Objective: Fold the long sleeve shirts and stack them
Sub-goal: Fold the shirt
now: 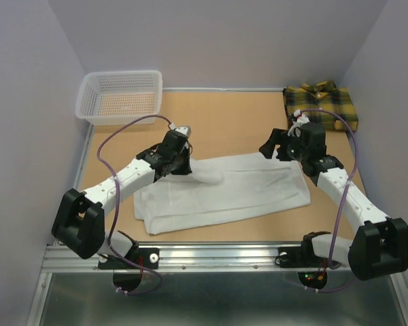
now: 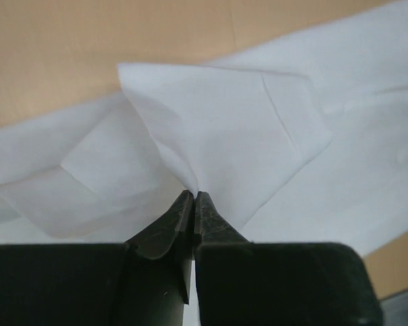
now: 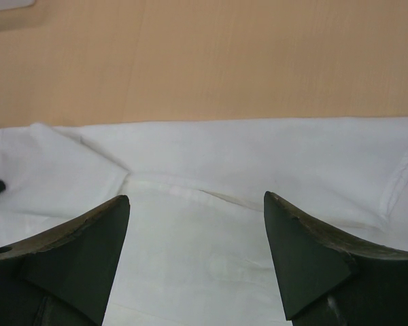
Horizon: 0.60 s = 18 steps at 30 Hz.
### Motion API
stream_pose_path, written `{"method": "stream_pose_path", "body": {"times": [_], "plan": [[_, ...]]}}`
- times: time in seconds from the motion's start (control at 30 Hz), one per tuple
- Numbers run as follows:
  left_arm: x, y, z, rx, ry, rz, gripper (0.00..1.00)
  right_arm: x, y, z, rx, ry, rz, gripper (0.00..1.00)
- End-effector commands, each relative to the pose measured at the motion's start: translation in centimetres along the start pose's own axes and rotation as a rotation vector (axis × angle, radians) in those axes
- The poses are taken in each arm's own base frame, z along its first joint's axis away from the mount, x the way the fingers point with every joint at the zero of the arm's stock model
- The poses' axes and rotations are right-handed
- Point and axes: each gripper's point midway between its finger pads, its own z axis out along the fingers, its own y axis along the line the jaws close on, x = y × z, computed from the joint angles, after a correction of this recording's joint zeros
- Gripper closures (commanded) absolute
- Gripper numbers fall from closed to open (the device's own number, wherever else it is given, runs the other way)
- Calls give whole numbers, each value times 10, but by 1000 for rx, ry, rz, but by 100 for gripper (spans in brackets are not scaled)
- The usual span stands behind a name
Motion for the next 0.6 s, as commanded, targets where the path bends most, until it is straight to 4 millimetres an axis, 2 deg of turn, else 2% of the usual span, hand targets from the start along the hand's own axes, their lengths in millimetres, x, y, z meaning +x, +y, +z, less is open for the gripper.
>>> {"method": "stream_pose_path", "body": {"times": [0.0, 0.03, 0.07, 0.17, 0.2, 0.27, 0.3, 0.33, 0.4, 0.43, 0.47, 0.5, 0.53, 0.57], "plan": [[86, -20, -25, 187, 257, -25, 87, -22, 2, -6, 10, -72, -47, 16], [96, -26, -32, 231, 290, -26, 86, -24, 1, -5, 16, -76, -48, 16], [106, -26, -37, 241, 317, -25, 81, -24, 0, -4, 18, -72, -49, 16], [126, -17, -48, 237, 361, -35, 70, -24, 2, 0, 7, -58, -52, 16], [136, -8, -51, 198, 397, -39, 58, -25, 1, 4, 4, -50, -52, 16], [145, 2, -58, 147, 435, -34, 43, -24, 1, 8, 7, -38, -45, 16], [141, 1, -62, 153, 425, -36, 30, -22, -1, 12, 10, -27, -35, 16], [142, 1, -63, 153, 434, -36, 23, -20, -2, 15, 13, -19, -28, 16], [122, -6, -71, 173, 363, -37, 9, -16, -6, 19, 24, -4, -14, 16], [102, -12, -77, 185, 298, -39, 6, -11, -9, 23, 31, 15, -3, 16], [89, -5, -77, 133, 244, -42, 2, -6, -11, 26, 34, 30, 6, 16], [76, 0, -77, 96, 202, -56, 2, -3, -11, 28, 31, 40, 11, 16], [52, 12, -76, 15, 124, -85, 2, 3, -14, 32, 34, 62, 22, 16], [41, 21, -74, -36, 85, -105, 2, 5, -14, 34, 31, 71, 28, 16]]}}
